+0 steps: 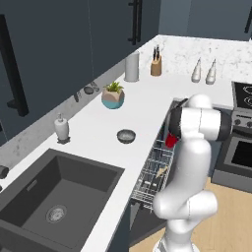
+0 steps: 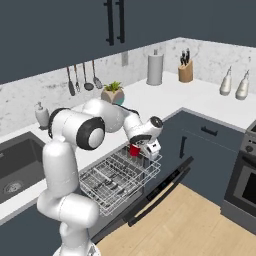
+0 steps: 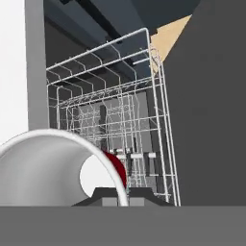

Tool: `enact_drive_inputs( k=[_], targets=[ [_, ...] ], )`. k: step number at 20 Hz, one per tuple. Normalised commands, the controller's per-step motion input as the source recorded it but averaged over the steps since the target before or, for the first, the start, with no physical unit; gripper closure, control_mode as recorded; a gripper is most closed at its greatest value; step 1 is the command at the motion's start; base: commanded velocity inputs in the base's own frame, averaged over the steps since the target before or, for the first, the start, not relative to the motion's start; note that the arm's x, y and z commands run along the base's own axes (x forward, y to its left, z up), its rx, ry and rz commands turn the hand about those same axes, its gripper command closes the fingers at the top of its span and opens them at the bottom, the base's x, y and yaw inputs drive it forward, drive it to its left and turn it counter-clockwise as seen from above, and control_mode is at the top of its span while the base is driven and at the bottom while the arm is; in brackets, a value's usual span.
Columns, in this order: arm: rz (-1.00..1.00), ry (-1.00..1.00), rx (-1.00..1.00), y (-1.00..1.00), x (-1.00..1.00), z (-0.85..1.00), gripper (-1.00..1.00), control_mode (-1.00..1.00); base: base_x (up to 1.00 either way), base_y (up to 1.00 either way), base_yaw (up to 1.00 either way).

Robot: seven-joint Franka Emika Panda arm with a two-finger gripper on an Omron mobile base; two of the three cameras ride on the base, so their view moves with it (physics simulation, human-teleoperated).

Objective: Pick up the cup and bowl from the counter, place them in the dishwasher, and close the dishwasher door.

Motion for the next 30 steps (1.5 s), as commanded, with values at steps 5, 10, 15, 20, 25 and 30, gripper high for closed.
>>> enact_drive_inputs(
  k=[5, 10, 15, 20, 25, 30],
  targets=[
    [-0.08, 0.12, 0.27, -0.01, 0.26, -0.91, 1.0, -1.0, 0.0, 0.0, 0.0],
    [-0.09, 0.07, 0.24, 0.24, 0.33, -0.66, 1.0, -1.0, 0.0, 0.0, 0.0],
    [-0.12, 0.08, 0.19, 0.36, 0.44, -0.45, 1.0, -1.0, 0.0, 0.0, 0.0],
    [-0.17, 0.15, 0.14, 0.23, 0.42, -0.48, 1.0, -1.0, 0.0, 0.0, 0.0],
    [-0.18, 0.18, 0.11, 0.23, 0.25, -0.36, 1.0, -1.0, 0.0, 0.0, 0.0],
    [-0.19, 0.22, 0.06, 0.16, 0.16, -0.36, 1.0, -1.0, 0.0, 0.0, 0.0]
  ],
)
